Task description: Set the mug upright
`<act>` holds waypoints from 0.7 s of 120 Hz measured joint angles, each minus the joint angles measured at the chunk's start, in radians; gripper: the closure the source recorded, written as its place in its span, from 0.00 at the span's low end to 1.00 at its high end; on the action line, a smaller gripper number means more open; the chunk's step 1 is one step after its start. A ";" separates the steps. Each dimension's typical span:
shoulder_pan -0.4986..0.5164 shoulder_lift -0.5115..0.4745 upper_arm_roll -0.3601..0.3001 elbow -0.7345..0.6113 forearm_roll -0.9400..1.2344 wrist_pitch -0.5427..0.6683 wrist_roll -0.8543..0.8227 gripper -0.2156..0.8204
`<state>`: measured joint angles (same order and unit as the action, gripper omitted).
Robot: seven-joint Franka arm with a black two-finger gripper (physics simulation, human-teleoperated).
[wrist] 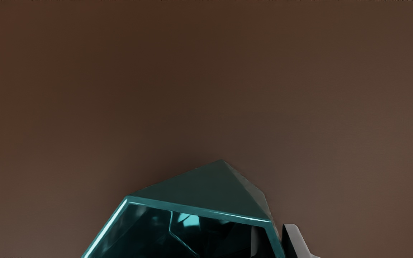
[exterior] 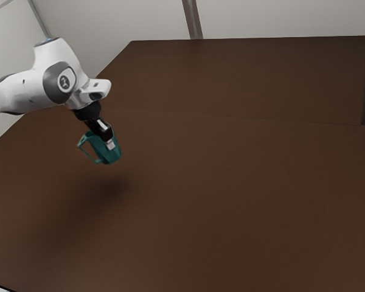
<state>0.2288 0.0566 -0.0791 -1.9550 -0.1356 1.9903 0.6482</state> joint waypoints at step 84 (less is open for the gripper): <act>0.009 0.118 -0.048 -0.105 0.134 0.247 -0.350 0.96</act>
<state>0.2379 0.1750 -0.1267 -2.0598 -0.0013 2.2377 0.2979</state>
